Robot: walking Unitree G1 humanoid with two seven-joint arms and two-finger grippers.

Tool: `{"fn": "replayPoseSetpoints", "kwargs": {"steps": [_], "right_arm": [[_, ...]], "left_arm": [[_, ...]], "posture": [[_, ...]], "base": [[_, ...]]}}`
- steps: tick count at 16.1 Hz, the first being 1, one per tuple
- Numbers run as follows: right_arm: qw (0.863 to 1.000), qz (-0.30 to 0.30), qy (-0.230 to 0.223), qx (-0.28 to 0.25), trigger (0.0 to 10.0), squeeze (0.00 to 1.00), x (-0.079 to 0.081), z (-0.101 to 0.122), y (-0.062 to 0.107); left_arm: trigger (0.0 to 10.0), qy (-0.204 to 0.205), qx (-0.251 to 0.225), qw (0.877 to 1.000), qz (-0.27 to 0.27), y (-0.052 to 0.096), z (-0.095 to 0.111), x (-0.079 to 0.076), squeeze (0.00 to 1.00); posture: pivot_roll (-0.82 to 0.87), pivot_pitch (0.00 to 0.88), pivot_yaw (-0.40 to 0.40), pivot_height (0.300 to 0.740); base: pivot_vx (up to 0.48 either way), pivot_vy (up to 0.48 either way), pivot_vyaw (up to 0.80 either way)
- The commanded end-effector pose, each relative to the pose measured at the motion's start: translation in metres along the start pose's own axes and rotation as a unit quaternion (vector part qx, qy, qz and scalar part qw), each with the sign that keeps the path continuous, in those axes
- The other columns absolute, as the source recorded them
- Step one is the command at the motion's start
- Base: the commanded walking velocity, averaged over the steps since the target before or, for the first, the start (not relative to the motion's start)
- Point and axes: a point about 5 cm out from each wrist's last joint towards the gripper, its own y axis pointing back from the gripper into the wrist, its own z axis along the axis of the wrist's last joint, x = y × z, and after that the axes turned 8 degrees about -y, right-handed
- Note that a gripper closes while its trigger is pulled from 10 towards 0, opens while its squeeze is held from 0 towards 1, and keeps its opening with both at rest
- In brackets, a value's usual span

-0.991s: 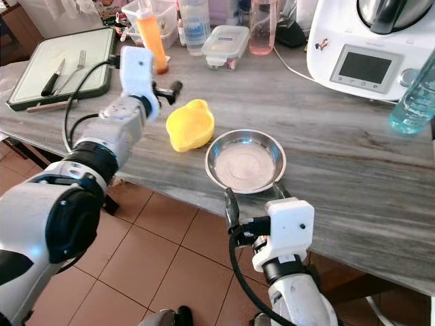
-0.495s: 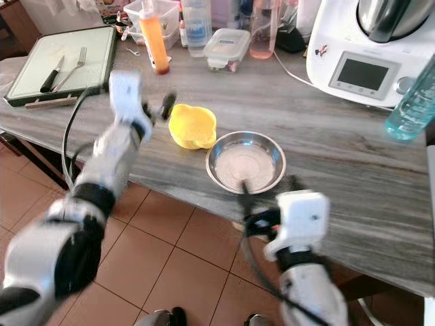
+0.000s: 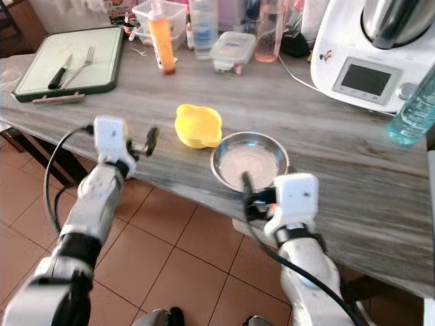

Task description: Setting the table

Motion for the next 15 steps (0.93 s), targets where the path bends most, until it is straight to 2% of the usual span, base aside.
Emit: {"fn": "replayPoseSetpoints", "kwargs": {"steps": [1, 7, 9, 10, 12, 15], "right_arm": [[0.999, 0.025, 0.002, 0.032, 10.0, 0.0, 0.006, -0.011, -0.005], [0.998, 0.035, 0.044, 0.036, 10.0, 0.0, -0.002, -0.004, -0.029], [0.997, 0.032, 0.064, 0.015, 10.0, 0.0, -0.01, 0.009, -0.04], [0.997, 0.025, 0.07, 0.016, 10.0, 0.0, -0.014, 0.01, -0.041], [0.995, -0.003, 0.093, 0.025, 10.0, 0.0, -0.031, 0.013, -0.047], [0.993, -0.01, 0.111, 0.045, 10.0, 0.0, -0.04, 0.012, -0.054]], "left_arm": [[10.0, -0.01, -0.015, 1.0, -0.002, 0.003, 0.008, 0.001, 0.0], [10.0, -0.029, 0.002, 0.997, -0.069, 0.028, -0.004, 0.0, 0.0], [10.0, -0.038, 0.013, 0.995, -0.087, 0.034, -0.007, 0.001, 0.0], [10.0, -0.037, 0.015, 0.996, -0.086, 0.034, -0.007, 0.001, 0.0], [10.0, -0.031, 0.023, 0.995, -0.095, 0.039, -0.008, -0.004, 0.0], [10.0, -0.025, 0.031, 0.992, -0.121, 0.048, -0.01, -0.005, 0.0]], "posture": [[0.04, 0.141, 0.031, 0.74], [0.05, 0.15, 0.039, 0.74], [0.05, 0.152, 0.04, 0.74], [0.05, 0.153, 0.04, 0.74], [0.05, 0.156, 0.038, 0.74], [0.06, 0.162, 0.04, 0.74]], "base": [[0.0, 0.0, 0.0], [0.0, 0.0, 0.0], [0.0, 0.0, 0.0], [0.0, 0.0, 0.0], [0.0, 0.0, 0.0], [0.0, 0.0, 0.0]]}}
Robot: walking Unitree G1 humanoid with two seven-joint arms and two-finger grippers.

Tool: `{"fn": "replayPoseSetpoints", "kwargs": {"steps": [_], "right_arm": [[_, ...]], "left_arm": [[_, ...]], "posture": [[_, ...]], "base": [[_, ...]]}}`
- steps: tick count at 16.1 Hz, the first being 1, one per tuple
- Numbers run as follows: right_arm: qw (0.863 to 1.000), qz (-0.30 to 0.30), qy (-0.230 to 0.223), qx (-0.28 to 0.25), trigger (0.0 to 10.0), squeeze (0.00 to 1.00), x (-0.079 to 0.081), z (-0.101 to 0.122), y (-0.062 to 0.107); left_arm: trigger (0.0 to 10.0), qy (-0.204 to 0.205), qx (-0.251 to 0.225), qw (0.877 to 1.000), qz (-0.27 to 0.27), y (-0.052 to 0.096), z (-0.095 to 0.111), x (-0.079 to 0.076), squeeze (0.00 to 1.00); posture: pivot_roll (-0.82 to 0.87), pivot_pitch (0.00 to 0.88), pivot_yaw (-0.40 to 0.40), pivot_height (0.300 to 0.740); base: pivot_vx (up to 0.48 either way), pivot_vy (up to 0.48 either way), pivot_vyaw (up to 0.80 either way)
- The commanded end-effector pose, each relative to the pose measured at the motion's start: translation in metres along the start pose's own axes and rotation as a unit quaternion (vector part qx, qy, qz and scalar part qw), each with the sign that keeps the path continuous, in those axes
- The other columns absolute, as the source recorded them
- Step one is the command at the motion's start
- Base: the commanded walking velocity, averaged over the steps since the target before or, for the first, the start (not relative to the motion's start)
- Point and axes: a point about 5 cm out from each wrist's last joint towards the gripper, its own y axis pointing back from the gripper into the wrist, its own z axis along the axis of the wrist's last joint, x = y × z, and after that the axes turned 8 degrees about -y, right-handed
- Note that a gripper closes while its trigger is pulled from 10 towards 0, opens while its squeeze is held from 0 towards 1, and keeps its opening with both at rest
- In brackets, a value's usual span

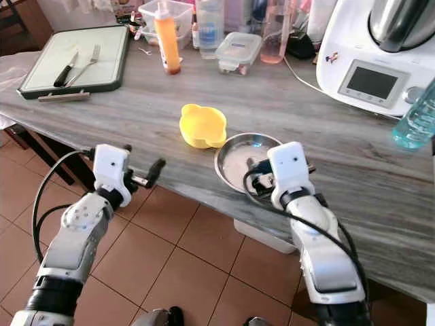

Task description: Setting the table

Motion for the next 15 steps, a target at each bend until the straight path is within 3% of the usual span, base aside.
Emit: {"fn": "replayPoseSetpoints", "kwargs": {"steps": [1, 6, 9, 15], "right_arm": [[1.0, 0.006, 0.004, 0.013, 10.0, 0.0, -0.001, -0.002, -0.003], [0.999, 0.042, 0.002, 0.025, 10.0, 0.0, 0.003, -0.007, -0.01], [0.998, 0.061, -0.007, 0.032, 10.0, 0.0, 0.009, -0.011, -0.011], [0.993, 0.103, -0.02, 0.061, 10.0, 0.0, 0.024, -0.024, -0.007]], "left_arm": [[10.0, -0.001, 0.003, 1.0, -0.009, 0.005, 0.001, 0.002, 0.0], [10.0, 0.01, 0.024, 0.995, -0.1, 0.013, -0.002, -0.002, 0.0], [10.0, 0.018, 0.035, 0.983, -0.18, 0.015, -0.006, -0.007, 0.0], [10.0, 0.012, 0.041, 0.98, -0.193, 0.01, -0.006, -0.009, 0.0]], "posture": [[0.06, 0.162, 0.04, 0.74], [0.06, 0.163, 0.037, 0.74], [0.06, 0.163, 0.039, 0.74], [0.06, 0.163, 0.042, 0.74]], "base": [[0.0, 0.0, 0.0], [0.0, 0.0, 0.0], [0.0, 0.0, 0.0], [0.0, 0.0, 0.0]]}}
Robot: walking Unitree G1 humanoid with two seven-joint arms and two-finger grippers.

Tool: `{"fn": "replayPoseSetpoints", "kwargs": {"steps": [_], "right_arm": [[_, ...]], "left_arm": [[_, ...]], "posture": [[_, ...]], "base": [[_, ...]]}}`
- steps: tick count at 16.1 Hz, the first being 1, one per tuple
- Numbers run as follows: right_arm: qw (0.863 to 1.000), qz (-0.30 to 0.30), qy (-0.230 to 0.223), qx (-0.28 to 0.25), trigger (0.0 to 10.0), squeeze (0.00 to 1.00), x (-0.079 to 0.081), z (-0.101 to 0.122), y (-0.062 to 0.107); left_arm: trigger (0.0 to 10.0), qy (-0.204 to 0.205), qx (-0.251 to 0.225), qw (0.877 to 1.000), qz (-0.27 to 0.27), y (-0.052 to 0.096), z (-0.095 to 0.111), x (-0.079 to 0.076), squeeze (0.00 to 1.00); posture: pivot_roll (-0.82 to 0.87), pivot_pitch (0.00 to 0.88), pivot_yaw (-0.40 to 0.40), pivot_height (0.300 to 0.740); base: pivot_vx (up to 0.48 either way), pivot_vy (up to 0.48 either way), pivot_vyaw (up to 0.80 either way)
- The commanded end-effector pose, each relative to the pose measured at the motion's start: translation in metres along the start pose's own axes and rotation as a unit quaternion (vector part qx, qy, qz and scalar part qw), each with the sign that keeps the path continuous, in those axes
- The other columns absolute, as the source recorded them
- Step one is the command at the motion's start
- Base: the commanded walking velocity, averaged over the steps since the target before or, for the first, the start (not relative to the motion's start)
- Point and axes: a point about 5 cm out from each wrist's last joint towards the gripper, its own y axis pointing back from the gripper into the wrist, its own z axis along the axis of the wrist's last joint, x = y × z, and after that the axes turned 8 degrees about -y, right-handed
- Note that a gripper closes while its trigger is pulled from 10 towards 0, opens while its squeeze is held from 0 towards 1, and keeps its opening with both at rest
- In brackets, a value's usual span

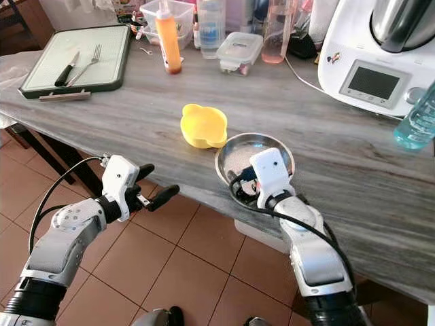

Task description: Setting the table

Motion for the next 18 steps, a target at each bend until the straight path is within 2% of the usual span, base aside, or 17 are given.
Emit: {"fn": "replayPoseSetpoints", "kwargs": {"steps": [1, 8, 12, 18], "right_arm": [[1.0, 0.019, -0.005, 0.018, 10.0, 0.0, 0.006, -0.007, 0.002], [0.999, 0.027, -0.002, 0.019, 10.0, 0.0, 0.008, -0.006, 0.004], [1.0, 0.023, 0.002, 0.008, 10.0, 0.0, 0.007, 0.005, 0.006], [1.0, 0.02, 0.002, 0.008, 10.0, 0.0, 0.004, 0.009, 0.012]], "left_arm": [[10.0, 0.0, 0.005, 1.0, -0.016, -0.001, -0.001, -0.004, 0.0], [10.0, 0.003, 0.007, 1.0, -0.02, -0.004, -0.001, -0.006, 0.0], [10.0, 0.002, 0.008, 1.0, -0.021, -0.006, 0.0, -0.005, 0.0], [10.0, 0.001, 0.011, 1.0, -0.02, -0.007, -0.001, -0.005, 0.0]], "posture": [[0.06, 0.163, 0.043, 0.74], [0.05, 0.159, 0.043, 0.74], [0.05, 0.155, 0.045, 0.74], [0.05, 0.151, 0.045, 0.74]], "base": [[0.0, 0.0, 0.0], [0.0, 0.0, 0.0], [0.0, 0.0, 0.0], [0.0, 0.0, 0.0]]}}
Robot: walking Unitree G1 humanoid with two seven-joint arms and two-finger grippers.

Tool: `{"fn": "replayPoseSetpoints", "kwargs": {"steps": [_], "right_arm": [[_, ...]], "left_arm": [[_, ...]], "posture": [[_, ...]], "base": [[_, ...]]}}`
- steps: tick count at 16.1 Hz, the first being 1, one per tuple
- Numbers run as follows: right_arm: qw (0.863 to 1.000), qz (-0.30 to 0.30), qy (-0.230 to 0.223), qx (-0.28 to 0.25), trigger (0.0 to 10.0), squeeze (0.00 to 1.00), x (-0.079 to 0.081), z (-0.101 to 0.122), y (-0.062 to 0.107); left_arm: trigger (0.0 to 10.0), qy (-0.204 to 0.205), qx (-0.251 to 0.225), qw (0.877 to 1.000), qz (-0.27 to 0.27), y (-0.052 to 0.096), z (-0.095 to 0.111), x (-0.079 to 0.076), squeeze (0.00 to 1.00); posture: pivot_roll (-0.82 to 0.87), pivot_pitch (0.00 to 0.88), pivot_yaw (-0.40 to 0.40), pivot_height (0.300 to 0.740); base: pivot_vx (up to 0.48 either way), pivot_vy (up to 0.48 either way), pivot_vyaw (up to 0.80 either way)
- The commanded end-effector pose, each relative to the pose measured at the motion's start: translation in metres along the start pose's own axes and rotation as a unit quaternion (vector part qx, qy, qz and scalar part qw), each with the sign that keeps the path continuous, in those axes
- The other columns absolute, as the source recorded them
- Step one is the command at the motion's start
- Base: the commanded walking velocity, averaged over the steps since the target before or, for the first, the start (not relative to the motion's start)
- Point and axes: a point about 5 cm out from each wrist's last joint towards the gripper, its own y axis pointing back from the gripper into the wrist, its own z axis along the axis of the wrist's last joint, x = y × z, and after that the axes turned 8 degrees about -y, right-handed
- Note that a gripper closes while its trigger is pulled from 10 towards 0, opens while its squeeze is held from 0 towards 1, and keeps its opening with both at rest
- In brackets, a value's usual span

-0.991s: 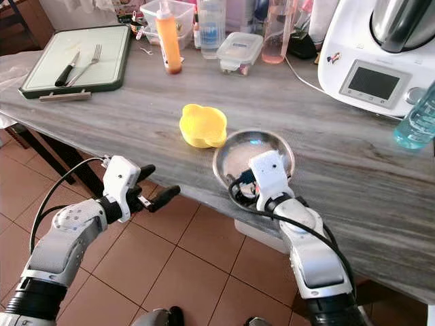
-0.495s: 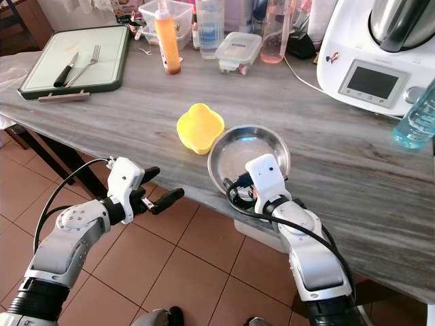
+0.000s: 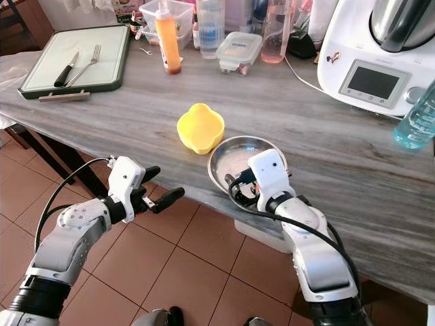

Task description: Setting the table

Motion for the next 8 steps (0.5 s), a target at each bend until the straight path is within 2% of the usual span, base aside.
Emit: {"fn": "replayPoseSetpoints", "kwargs": {"steps": [1, 8], "right_arm": [[1.0, 0.005, -0.002, 0.0, 10.0, 0.0, 0.001, 0.0019, 0.0035], [0.999, 0.024, -0.026, 0.025, 10.0, 0.0, 0.0055, -0.0057, 0.0124]], "left_arm": [[10.0, -0.002, 0.008, 1.0, -0.001, -0.0004, -0.0021, -0.0005, 0.0], [10.0, 0.001, 0.014, 1.0, -0.006, -0.0014, -0.0044, -0.0014, 0.0]], "posture": [[0.05, 0.151, 0.045, 0.74], [0.05, 0.145, 0.048, 0.74]], "base": [[0.0, 0.0, 0.0], [0.0, 0.0, 0.0]]}}
